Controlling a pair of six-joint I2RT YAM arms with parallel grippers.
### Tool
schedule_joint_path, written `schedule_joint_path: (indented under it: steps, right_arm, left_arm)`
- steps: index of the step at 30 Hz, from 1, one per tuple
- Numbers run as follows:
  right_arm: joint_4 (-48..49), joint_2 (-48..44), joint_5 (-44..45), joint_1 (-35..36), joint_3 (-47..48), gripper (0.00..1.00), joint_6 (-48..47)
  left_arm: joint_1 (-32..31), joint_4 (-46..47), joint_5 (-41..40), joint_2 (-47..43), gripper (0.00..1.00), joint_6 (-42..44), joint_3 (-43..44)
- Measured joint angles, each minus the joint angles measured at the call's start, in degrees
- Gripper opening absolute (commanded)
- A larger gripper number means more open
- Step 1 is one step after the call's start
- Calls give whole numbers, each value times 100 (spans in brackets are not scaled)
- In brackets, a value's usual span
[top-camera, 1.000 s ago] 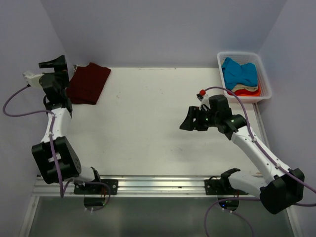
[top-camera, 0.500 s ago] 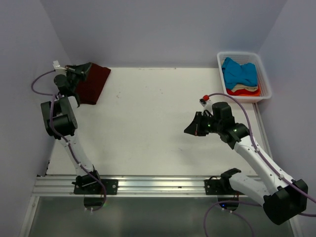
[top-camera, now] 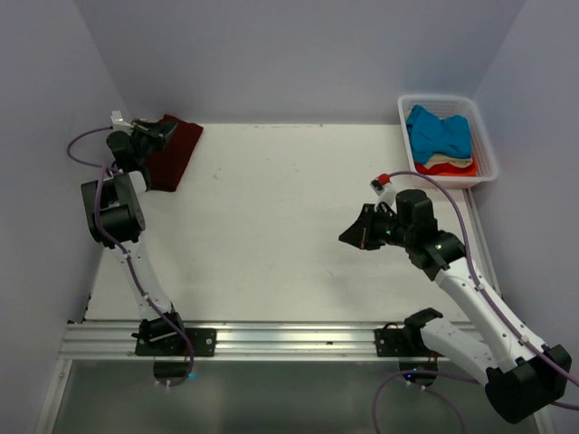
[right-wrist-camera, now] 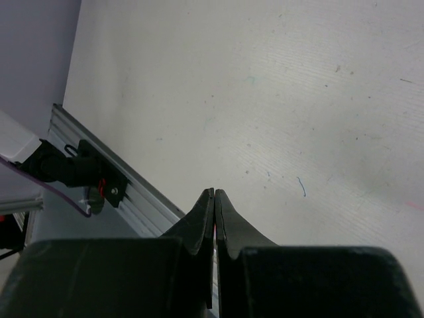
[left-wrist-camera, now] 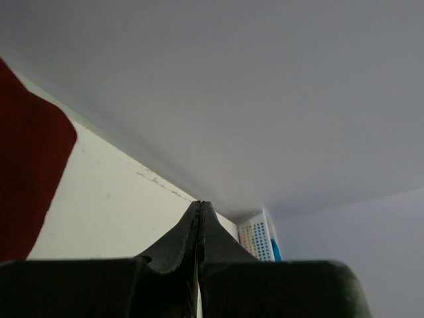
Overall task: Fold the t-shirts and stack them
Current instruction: Put the neatly folded tshirt into the corner of the board with the left arm
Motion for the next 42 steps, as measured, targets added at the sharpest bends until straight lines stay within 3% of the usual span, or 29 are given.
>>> schedule_joint_path:
  steps: [7,17,19,20,22,23,26,28,31,36,39,42]
  right_arm:
    - [-83,-236,35,0,0,0,-63]
    - [-317,-341,140,0,4,0,-129]
    - [-345,-341,146,0,15,0,-162]
    - [-354,-341,153,0,20,10,-181]
    - [-382,-341,168,0,55,28,-210]
    - [-393,-341,177,0,81,43,-225]
    - [-402,-341,195,0,184,67,-321]
    - [-404,-339,197,0,254,76,-358]
    - [-407,-328,195,0,341,82,-411]
    - [-424,-334,240,0,350,88,-498]
    - [-470,-369,319,0,350,98,-551]
    - [-564,-442,435,2,352,99,-608]
  left_arm:
    - [-2,-1117,-560,564,0,197,138]
    - [-17,-1451,-627,859,3,227,-210]
    - [-28,-1585,-592,726,40,437,-210]
    - [-37,-1661,-557,605,99,638,-210]
    - [-68,-1928,-498,210,100,964,-208]
    - [-103,-2179,-466,-74,100,1189,-179]
    - [-348,-3025,-396,-1056,100,2002,105]
    - [-651,-3305,-254,-1827,100,2452,166]
    - [-1169,-3429,63,-2999,100,2918,-131]
    - [-2022,-3670,459,-5029,100,3639,-1641]
    - [-2472,-4216,514,-5761,100,4022,-2387]
    - [-2802,-4782,557,-6339,100,4282,-3058]
